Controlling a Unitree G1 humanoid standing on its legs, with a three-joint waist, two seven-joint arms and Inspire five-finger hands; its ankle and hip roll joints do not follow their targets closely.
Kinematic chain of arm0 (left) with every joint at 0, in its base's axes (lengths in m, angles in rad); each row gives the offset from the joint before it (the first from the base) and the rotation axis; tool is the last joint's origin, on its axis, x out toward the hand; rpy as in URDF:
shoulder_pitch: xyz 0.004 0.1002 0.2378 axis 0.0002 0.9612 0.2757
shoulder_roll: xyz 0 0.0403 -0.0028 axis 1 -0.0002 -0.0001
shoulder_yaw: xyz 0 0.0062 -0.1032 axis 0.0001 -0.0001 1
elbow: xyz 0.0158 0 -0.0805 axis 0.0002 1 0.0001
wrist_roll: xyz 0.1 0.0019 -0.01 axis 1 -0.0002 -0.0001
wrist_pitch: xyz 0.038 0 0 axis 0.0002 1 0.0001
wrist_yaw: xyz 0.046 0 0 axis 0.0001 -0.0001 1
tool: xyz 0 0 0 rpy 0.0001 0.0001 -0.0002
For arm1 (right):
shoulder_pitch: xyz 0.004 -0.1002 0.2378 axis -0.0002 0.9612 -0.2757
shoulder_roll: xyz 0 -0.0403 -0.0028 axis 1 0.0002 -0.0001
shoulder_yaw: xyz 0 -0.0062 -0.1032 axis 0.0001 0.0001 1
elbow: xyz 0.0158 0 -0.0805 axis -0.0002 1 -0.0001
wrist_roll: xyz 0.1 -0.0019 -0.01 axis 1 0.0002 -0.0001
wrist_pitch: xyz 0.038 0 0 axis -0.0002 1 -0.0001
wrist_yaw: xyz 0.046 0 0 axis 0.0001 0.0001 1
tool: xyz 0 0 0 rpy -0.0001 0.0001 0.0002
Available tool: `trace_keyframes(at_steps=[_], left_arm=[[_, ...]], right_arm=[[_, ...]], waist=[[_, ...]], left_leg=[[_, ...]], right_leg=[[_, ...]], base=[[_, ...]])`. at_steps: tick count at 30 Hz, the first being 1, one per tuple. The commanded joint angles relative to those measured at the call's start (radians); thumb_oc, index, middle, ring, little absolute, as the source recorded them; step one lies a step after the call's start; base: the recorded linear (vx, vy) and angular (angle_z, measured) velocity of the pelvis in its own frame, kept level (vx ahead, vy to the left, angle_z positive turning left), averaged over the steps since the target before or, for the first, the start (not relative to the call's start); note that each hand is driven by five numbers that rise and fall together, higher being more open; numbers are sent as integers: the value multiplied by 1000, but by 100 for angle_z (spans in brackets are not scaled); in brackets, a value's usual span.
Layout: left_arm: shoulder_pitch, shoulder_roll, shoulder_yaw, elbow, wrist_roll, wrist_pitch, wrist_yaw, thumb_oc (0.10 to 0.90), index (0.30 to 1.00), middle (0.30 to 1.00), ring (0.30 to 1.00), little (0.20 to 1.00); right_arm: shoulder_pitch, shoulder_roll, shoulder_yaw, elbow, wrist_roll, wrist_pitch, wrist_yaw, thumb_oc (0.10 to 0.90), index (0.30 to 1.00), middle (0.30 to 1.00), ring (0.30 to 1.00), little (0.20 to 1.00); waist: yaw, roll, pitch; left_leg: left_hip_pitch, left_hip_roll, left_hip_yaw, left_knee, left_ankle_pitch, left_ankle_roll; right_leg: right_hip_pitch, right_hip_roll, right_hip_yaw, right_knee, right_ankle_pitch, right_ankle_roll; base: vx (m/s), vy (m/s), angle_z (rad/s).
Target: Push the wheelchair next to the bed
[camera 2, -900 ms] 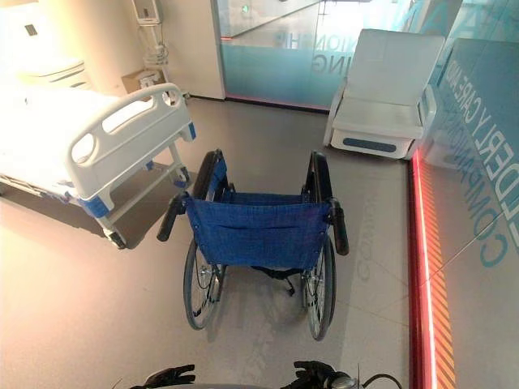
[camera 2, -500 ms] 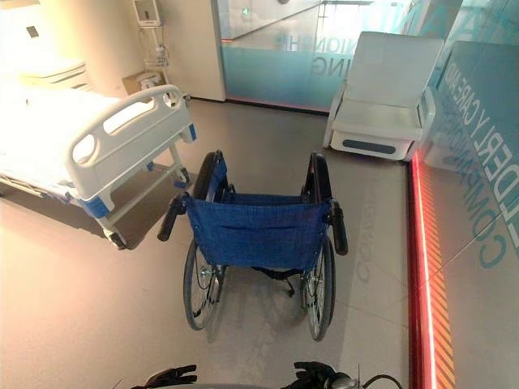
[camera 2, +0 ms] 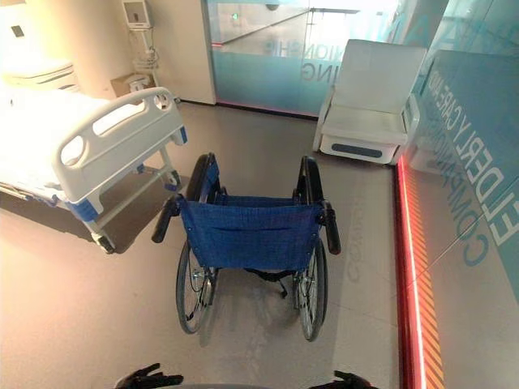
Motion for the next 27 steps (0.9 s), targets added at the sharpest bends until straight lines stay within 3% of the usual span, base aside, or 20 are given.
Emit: trace_keyframes(at_steps=[1,7,10,13,14,20,24,27], left_arm=[[-119,164,56,5,-42,-25,12,800,900,900,900,900],[-174,304,90,-109,-159,-41,39,800,900,900,900,900],[-185,352,116,-285,-208,-39,118,800,900,900,900,900],[-185,377,138,-518,-190,-30,233,800,900,900,900,900],[-189,383,162,-593,-176,-55,256,800,900,900,900,900],[-262,381,192,-849,-180,-125,278,800,900,900,900,900],[-323,362,174,-988,-290,-177,181,800,900,900,900,900],[-336,336,160,-1051,-340,-177,131,800,900,900,900,900]], right_arm=[[-126,-177,-37,13,42,-12,-39,800,900,900,900,900],[-185,-299,-60,-103,100,-57,-117,800,900,900,900,900],[-195,-347,-66,-309,111,-60,-229,800,900,900,900,900],[-187,-372,-82,-565,129,-19,-331,800,900,900,900,900],[-182,-376,-97,-671,127,-17,-362,800,900,900,900,900],[-254,-344,-126,-988,106,-34,-422,800,900,900,900,900],[-327,-294,-95,-1103,167,-80,-404,800,900,900,900,900],[-345,-254,-79,-1166,183,-98,-390,800,900,900,900,900]], waist=[[13,-27,-5],[10,-29,-4],[5,-30,0],[2,-32,7],[-1,-32,11],[-8,-27,11],[-10,-22,2],[-12,-20,-3]], left_leg=[[-30,-63,-3,3,21,-14],[-32,-64,-2,3,19,-16],[-34,-64,-4,3,18,-17],[-35,-65,-9,3,16,-17],[-37,-65,-12,3,15,-17],[-30,-63,-15,3,7,-17],[-20,-60,-12,3,1,-18],[-17,-58,-8,3,-1,-19]], right_leg=[[31,7,-14,0,39,5],[26,8,-8,0,42,9],[23,8,-2,0,42,11],[22,9,5,0,41,11],[22,9,8,0,39,11],[30,11,19,0,29,4],[40,10,21,0,22,2],[43,9,20,0,19,1]], base=[[0,0,0],[0,0,0],[0,0,0],[-38,7,4],[-31,12,6],[-5,2,1],[17,11,-1],[0,0,0]])
